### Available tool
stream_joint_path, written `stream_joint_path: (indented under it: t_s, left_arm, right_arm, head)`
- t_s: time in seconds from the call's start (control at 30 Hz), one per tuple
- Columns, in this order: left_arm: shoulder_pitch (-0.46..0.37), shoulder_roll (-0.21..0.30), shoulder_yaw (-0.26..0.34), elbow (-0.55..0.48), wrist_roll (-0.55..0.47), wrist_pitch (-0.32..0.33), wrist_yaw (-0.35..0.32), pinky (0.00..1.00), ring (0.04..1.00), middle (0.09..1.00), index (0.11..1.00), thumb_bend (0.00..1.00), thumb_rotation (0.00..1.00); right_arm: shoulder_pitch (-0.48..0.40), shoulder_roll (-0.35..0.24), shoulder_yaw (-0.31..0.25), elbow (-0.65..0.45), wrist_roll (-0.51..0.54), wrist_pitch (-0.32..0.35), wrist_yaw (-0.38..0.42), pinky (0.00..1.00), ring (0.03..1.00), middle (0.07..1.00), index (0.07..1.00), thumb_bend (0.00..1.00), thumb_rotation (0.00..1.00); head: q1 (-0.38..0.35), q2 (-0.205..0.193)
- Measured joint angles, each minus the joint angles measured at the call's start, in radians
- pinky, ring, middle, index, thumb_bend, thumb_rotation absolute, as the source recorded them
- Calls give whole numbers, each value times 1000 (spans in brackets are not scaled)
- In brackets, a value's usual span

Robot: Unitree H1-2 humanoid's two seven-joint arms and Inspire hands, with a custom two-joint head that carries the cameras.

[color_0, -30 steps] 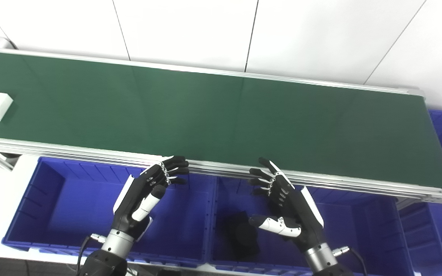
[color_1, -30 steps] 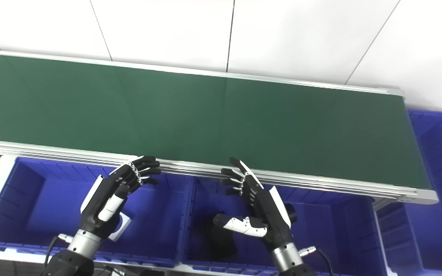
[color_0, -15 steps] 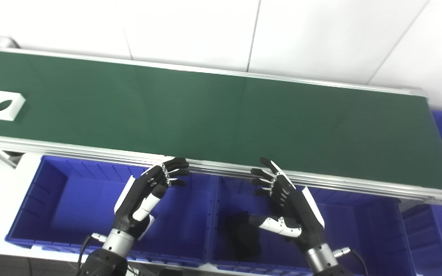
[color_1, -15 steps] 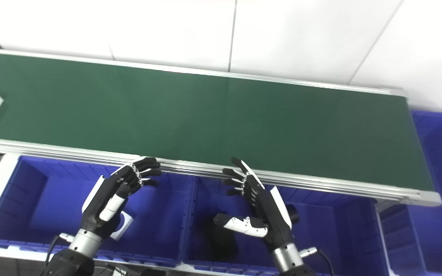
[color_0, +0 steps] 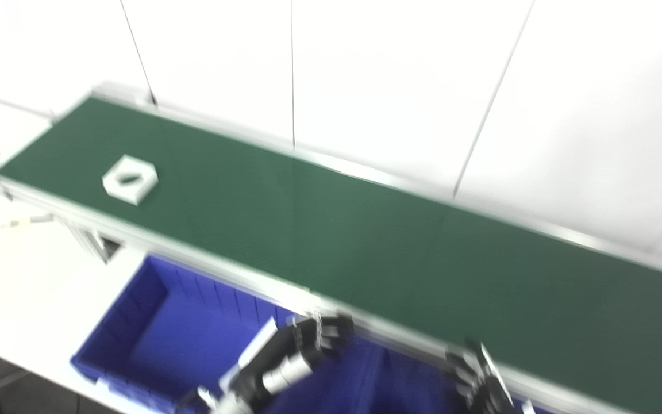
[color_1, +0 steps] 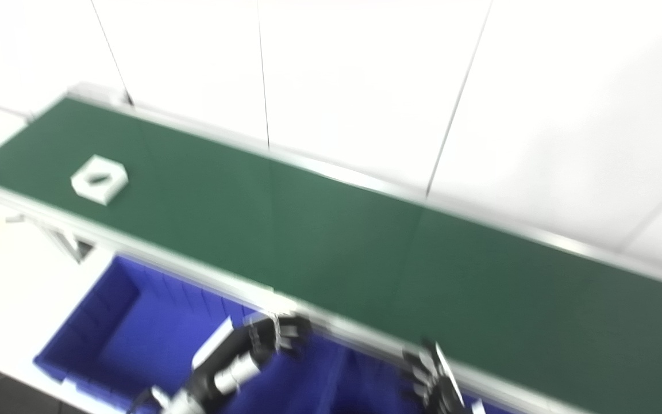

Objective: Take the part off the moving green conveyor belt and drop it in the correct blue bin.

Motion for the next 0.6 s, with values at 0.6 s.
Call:
stream_joint_path:
  t_s: [0.6]
  left_arm:
    - [-42,-15,0,85,46,-49,9,595,670,724,718,770,703]
  right_arm:
    - [-26,-6,-17,44,30,-17,11,712,817,875,977,672,330]
  head:
    - [42,-57]
